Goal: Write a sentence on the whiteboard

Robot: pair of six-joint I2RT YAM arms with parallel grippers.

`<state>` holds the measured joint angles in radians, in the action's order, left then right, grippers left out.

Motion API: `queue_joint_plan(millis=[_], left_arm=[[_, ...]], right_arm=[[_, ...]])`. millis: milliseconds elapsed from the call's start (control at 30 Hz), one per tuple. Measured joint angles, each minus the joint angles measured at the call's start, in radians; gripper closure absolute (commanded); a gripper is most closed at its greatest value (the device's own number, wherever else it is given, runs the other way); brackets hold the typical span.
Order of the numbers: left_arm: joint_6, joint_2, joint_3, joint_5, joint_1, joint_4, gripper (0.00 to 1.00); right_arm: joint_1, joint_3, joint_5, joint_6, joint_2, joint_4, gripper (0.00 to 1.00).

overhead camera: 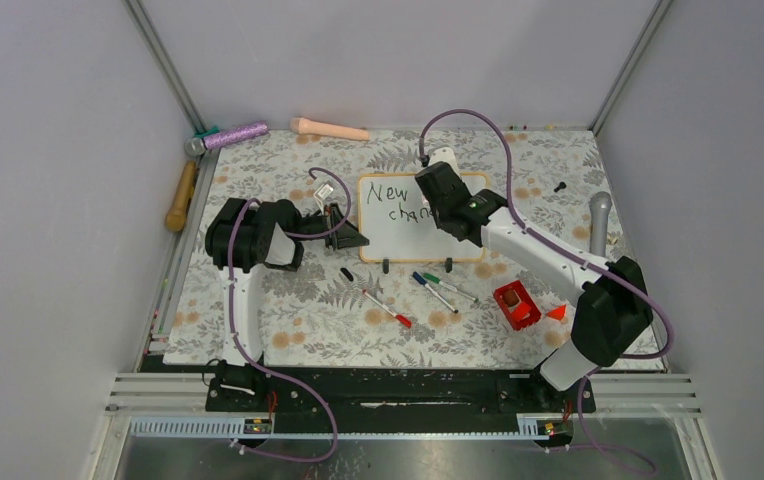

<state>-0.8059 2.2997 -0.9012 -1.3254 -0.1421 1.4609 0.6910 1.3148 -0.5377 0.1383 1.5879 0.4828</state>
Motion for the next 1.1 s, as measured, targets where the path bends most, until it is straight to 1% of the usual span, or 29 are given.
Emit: queue_joint_plan(millis=[767, 1100], left_arm=[[0.000, 0.000, 0.000, 0.000, 0.000, 0.000, 0.69], [0.000, 0.000, 0.000, 0.000, 0.000, 0.000, 0.69]], right_arm=[[0.000, 0.010, 0.075, 0.000, 0.005, 0.006, 1.00], [0.000, -0.009, 0.080, 0.002, 0.004, 0.007, 1.00]])
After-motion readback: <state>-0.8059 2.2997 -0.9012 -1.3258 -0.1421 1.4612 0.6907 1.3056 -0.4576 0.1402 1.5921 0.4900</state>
